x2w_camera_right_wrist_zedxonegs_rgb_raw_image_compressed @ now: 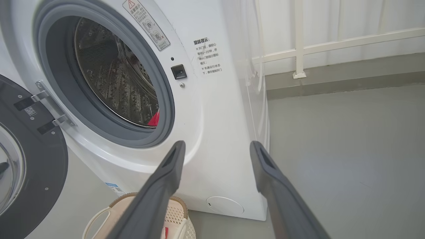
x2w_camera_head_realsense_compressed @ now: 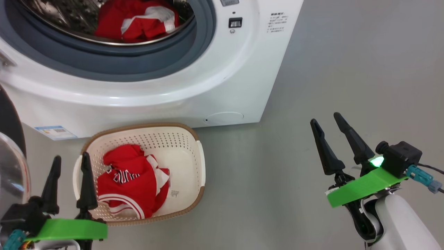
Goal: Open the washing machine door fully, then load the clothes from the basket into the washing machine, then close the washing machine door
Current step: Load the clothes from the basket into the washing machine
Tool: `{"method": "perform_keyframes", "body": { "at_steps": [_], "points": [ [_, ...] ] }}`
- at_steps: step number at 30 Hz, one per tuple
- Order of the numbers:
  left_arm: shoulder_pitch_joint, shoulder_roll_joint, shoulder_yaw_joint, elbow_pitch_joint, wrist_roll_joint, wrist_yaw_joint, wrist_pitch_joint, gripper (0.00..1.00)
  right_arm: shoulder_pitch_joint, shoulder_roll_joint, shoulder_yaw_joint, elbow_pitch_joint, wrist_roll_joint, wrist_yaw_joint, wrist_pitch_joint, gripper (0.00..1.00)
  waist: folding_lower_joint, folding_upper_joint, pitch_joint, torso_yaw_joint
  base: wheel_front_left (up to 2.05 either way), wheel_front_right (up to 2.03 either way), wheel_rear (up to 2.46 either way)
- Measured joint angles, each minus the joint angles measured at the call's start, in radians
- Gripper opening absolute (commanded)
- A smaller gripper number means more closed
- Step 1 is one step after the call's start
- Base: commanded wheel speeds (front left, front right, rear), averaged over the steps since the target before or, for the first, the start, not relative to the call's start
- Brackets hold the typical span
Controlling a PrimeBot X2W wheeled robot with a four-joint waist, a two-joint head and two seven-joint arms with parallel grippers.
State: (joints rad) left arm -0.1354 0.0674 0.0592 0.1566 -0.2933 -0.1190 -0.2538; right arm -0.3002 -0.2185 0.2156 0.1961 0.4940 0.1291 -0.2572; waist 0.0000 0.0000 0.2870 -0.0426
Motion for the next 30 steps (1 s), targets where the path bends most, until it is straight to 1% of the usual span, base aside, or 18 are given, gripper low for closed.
{"method": "perform_keyframes", "body": {
  "at_steps": [16,24,30],
  "points": [
    [-0.118,0.051,-0.017,0.087,-0.011,-0.001,0.0,1.0,-0.073,0.028,0.0,-0.021,-0.021,0.0,0.0,1.0,0.0,0.0,0.147,-0.025,0.0,0.0,0.0],
    [-0.192,0.08,-0.04,0.179,-0.024,-0.009,0.0,1.0,-0.096,0.041,0.002,-0.029,-0.028,0.0,0.0,1.0,0.0,0.0,0.219,-0.038,0.0,0.0,0.0],
    [-0.268,0.11,-0.066,0.276,-0.046,-0.009,0.0,1.0,-0.131,0.054,0.008,-0.038,-0.034,0.0,0.0,1.0,0.0,0.0,0.272,-0.048,0.0,0.0,0.0]
  ]
}}
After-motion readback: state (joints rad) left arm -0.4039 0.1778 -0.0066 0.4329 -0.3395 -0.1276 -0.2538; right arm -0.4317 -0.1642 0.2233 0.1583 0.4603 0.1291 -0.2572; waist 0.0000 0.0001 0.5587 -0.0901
